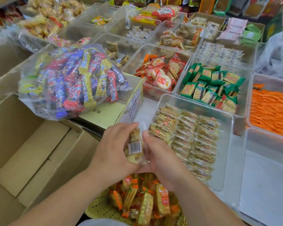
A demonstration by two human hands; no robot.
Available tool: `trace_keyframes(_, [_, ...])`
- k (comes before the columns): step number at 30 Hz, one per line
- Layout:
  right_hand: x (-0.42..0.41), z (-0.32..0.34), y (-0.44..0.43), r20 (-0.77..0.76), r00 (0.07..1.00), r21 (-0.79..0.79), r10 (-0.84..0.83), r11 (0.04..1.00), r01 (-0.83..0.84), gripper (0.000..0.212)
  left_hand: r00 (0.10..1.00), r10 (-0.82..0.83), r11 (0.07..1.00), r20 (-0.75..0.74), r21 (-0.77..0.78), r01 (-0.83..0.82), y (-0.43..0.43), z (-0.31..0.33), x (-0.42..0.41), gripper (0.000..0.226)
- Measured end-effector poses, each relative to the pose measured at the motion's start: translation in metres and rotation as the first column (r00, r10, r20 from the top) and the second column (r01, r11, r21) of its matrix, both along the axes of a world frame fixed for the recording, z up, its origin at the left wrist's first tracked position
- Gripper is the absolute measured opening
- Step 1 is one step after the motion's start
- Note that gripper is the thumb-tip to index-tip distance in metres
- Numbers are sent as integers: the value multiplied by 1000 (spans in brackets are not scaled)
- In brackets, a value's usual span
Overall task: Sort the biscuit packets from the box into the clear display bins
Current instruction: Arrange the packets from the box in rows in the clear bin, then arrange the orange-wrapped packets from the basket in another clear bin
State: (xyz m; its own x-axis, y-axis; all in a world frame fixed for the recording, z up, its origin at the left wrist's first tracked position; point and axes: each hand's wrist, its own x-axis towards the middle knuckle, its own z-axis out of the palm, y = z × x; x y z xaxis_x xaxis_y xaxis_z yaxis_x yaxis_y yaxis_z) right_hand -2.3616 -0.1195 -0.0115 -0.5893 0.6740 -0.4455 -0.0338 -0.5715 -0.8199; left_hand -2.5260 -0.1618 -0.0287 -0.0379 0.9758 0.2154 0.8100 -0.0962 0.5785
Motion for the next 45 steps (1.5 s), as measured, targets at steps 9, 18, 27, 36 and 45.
trace_keyframes(9, [36, -1, 42, 286, 944, 370, -167, 928, 53, 16, 989, -61, 954, -134, -300, 18, 23, -17, 5, 122])
trace_keyframes(18, [57, -18, 179, 678, 526, 717, -513, 618, -323, 33, 982, 47, 727, -184, -667, -160, 34, -64, 17, 94])
trace_keyframes(27, [22, -76, 202, 922, 345, 371, -174, 651, -663, 46, 962, 24, 748, -271, -634, -197, 39, -81, 14, 83])
trace_keyframes(36, [26, -81, 194, 945, 304, 304, -120, 666, -682, 54, 968, 41, 742, -247, -642, -196, 39, -78, 14, 78])
trace_keyframes(45, [56, -47, 14, 542, 767, 742, -343, 624, -245, 41, 992, 123, 942, 37, -319, -105, -30, -44, -17, 24])
